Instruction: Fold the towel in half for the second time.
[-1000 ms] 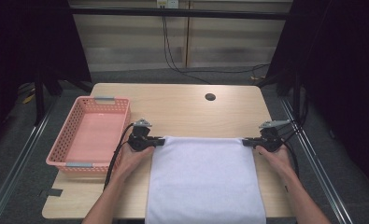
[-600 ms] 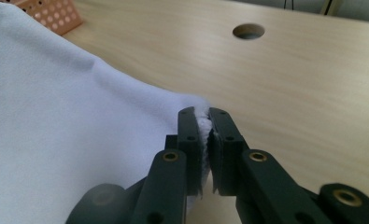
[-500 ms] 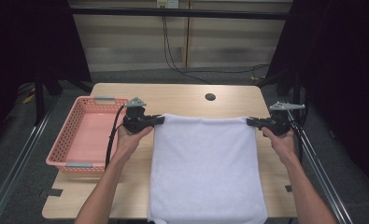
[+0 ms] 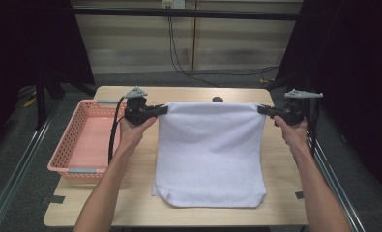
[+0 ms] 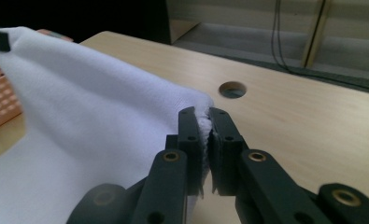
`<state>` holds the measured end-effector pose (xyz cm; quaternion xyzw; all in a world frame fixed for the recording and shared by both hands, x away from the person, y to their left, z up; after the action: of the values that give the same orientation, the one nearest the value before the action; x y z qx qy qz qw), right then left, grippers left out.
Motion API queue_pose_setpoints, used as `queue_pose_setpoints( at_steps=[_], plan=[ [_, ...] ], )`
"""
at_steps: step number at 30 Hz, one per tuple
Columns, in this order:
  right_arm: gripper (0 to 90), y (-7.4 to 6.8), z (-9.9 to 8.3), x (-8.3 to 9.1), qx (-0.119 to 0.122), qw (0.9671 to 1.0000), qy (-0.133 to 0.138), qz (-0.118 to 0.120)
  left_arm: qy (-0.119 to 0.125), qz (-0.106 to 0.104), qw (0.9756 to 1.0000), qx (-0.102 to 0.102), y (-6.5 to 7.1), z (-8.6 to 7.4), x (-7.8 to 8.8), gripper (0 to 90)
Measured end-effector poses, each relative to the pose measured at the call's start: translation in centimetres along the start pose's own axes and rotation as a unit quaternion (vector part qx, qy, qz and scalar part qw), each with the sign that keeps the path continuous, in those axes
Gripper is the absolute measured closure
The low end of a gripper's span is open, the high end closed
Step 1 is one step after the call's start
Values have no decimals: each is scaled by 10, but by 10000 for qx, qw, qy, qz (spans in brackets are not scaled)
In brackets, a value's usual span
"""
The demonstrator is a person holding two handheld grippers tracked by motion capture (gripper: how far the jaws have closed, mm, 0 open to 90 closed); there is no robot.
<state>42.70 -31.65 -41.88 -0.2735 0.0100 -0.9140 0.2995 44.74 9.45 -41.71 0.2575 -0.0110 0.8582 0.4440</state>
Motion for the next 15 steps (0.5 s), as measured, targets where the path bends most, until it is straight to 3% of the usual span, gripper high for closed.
queue_pose_setpoints(
  at_steps=[3,4,8,11,13,15],
  plan=[
    [845,-22,-16,22,113,9996,20,243,21,-111,9999,-105,17,-18,18,813],
    [845,-28,-22,27,136,9995,10,291,21,-111,9999,-105,17,-18,18,813],
    [845,-47,-47,46,242,9986,-95,455,31,-413,9990,-135,47,-47,42,811],
    [843,-66,-70,60,307,9975,-213,597,-158,-438,9987,-181,58,-65,50,808],
    [840,-79,-89,68,383,9963,-338,694,-371,-486,9981,-124,67,-88,56,805],
    [836,-92,-113,73,292,9950,-510,804,-477,-532,9974,-76,73,-105,60,801]
  ],
)
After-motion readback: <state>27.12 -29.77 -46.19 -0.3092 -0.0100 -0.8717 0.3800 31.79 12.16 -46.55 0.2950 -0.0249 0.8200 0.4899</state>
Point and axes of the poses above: each handheld gripper's, and its own axes: x roughly backward along the jaws, z roughly out of its top, y roughly to its right, the point moved 6 cm from there along -x, roughly forward along the jaws, and after that the axes turned 3 degrees about -y, right-handed, at the moved point
